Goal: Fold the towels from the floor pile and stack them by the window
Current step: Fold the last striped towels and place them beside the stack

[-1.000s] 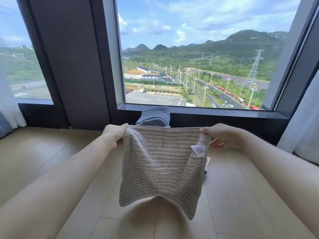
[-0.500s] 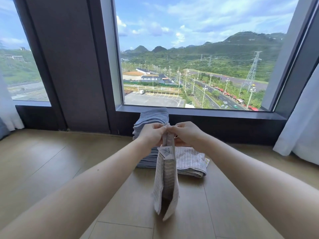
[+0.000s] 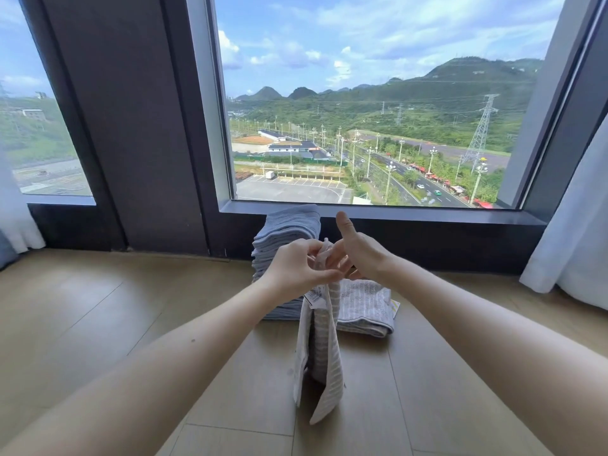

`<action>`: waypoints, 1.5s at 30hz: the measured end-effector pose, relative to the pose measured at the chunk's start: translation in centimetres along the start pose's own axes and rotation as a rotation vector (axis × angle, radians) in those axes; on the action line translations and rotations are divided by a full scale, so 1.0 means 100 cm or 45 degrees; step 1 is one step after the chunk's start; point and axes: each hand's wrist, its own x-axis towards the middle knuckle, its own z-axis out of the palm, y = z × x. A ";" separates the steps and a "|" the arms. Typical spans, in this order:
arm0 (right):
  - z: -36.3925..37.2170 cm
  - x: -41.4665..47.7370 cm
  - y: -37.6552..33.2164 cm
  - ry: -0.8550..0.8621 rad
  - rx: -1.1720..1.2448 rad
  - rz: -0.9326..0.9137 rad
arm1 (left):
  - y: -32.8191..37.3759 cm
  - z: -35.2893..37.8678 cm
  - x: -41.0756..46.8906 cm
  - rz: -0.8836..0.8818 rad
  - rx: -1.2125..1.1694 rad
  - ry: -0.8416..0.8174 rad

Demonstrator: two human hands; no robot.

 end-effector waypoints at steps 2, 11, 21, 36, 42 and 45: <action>-0.002 -0.001 0.003 -0.001 0.015 0.001 | -0.004 -0.001 0.001 0.001 -0.011 0.080; -0.019 -0.003 0.024 0.003 -0.131 -0.176 | -0.009 -0.009 0.004 -0.088 -0.469 0.005; -0.027 -0.009 0.048 -0.021 -0.613 -0.043 | -0.021 -0.018 0.006 -0.036 -0.068 0.056; -0.041 -0.005 0.036 0.584 -0.121 -0.406 | -0.032 -0.032 0.010 -0.006 0.122 0.465; -0.057 0.000 0.033 0.424 -0.436 -0.382 | -0.029 -0.039 0.015 -0.177 0.042 0.571; -0.071 -0.005 0.046 0.423 -0.499 -0.281 | -0.039 -0.048 0.011 -0.256 0.090 0.625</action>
